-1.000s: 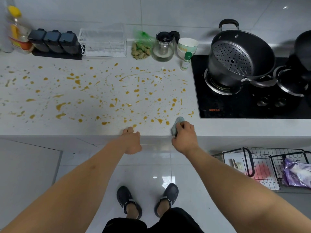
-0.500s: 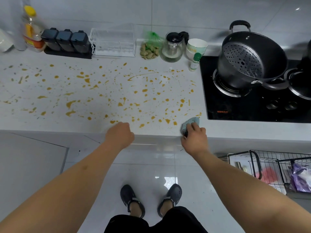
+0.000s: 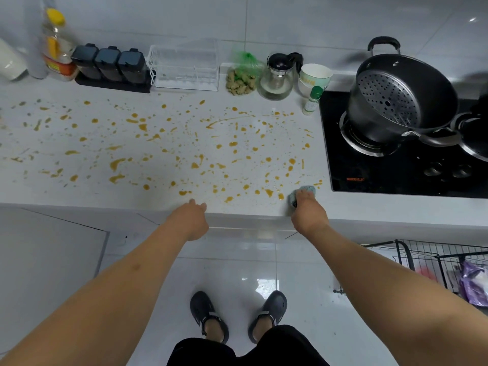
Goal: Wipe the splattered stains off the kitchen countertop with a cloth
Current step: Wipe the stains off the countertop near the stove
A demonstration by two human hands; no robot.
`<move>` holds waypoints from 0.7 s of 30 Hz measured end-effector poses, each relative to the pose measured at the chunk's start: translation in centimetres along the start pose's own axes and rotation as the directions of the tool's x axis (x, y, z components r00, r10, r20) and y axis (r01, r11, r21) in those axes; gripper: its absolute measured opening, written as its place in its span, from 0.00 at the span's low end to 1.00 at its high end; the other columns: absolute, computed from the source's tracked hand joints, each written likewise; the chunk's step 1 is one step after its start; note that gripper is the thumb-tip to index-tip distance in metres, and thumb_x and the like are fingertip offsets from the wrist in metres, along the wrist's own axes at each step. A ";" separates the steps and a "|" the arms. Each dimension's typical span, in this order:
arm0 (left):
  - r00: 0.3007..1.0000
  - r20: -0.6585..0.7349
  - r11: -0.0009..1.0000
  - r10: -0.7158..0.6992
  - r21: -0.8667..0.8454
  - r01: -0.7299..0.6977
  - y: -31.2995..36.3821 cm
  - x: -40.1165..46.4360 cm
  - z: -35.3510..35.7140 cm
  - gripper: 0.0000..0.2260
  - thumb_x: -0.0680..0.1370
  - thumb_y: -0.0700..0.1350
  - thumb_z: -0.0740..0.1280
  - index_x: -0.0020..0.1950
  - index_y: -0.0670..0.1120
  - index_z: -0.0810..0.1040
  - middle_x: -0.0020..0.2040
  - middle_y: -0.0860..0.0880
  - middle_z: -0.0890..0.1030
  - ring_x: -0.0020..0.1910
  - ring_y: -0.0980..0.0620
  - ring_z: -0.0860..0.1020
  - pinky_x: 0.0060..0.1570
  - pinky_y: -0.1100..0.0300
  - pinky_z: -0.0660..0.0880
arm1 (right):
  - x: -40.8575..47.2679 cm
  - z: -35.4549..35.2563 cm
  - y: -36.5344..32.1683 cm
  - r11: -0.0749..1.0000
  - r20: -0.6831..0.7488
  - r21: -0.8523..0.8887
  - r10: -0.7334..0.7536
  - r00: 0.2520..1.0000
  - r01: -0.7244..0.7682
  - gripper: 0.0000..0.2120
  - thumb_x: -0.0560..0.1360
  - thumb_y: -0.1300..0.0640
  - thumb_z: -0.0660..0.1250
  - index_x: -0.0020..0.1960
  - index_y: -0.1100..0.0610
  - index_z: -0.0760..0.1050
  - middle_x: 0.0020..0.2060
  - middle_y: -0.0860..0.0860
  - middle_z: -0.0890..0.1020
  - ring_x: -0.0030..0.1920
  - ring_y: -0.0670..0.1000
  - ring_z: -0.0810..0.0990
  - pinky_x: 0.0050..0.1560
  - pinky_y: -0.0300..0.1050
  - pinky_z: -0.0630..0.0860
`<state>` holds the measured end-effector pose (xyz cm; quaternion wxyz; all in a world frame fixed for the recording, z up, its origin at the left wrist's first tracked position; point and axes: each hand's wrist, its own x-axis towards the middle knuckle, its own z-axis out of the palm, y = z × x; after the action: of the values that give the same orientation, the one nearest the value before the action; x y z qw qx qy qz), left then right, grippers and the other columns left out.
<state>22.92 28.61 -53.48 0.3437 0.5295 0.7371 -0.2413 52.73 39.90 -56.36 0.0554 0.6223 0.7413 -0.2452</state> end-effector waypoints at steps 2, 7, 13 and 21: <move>1.000 0.008 1.000 0.006 0.000 -0.006 -0.1 0.1 0.0 0.31 0.85 0.46 0.56 0.86 0.48 0.48 0.85 0.43 0.45 0.81 0.40 0.57 0.76 0.46 0.64 | 0.5 0.3 -1.6 0.999 0.012 0.034 0.016 1.000 -0.016 0.30 0.75 0.69 0.59 0.76 0.57 0.64 0.77 0.53 0.64 0.75 0.57 0.65 0.63 0.52 0.73; 0.999 0.051 1.000 -0.018 -0.002 0.018 -0.3 0.8 -0.5 0.30 0.85 0.47 0.56 0.85 0.47 0.50 0.85 0.41 0.49 0.80 0.39 0.60 0.76 0.46 0.65 | 0.0 1.2 -4.6 0.981 0.001 0.191 -0.013 1.000 0.013 0.23 0.74 0.67 0.57 0.67 0.55 0.68 0.68 0.59 0.73 0.49 0.60 0.76 0.48 0.49 0.72; 1.000 0.005 1.000 -0.006 -0.001 0.006 -0.4 1.1 -0.9 0.26 0.83 0.48 0.58 0.82 0.44 0.62 0.79 0.42 0.66 0.74 0.42 0.70 0.72 0.49 0.70 | -1.6 0.7 -0.9 0.975 0.065 -0.097 -0.197 0.978 0.202 0.27 0.71 0.71 0.58 0.69 0.59 0.67 0.75 0.57 0.65 0.65 0.59 0.75 0.50 0.48 0.73; 1.000 0.025 0.999 0.002 0.042 -0.003 0.1 0.6 -0.5 0.31 0.84 0.49 0.57 0.85 0.46 0.50 0.85 0.40 0.48 0.79 0.38 0.63 0.75 0.45 0.67 | 1.2 -0.5 -3.7 0.898 0.025 0.380 0.230 0.973 -0.222 0.27 0.74 0.67 0.54 0.70 0.51 0.70 0.50 0.57 0.78 0.43 0.58 0.79 0.32 0.45 0.74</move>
<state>22.76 29.35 -53.61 0.3419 0.5345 0.7269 -0.2627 49.07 40.82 -55.25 -0.0460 0.7055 0.6029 -0.3696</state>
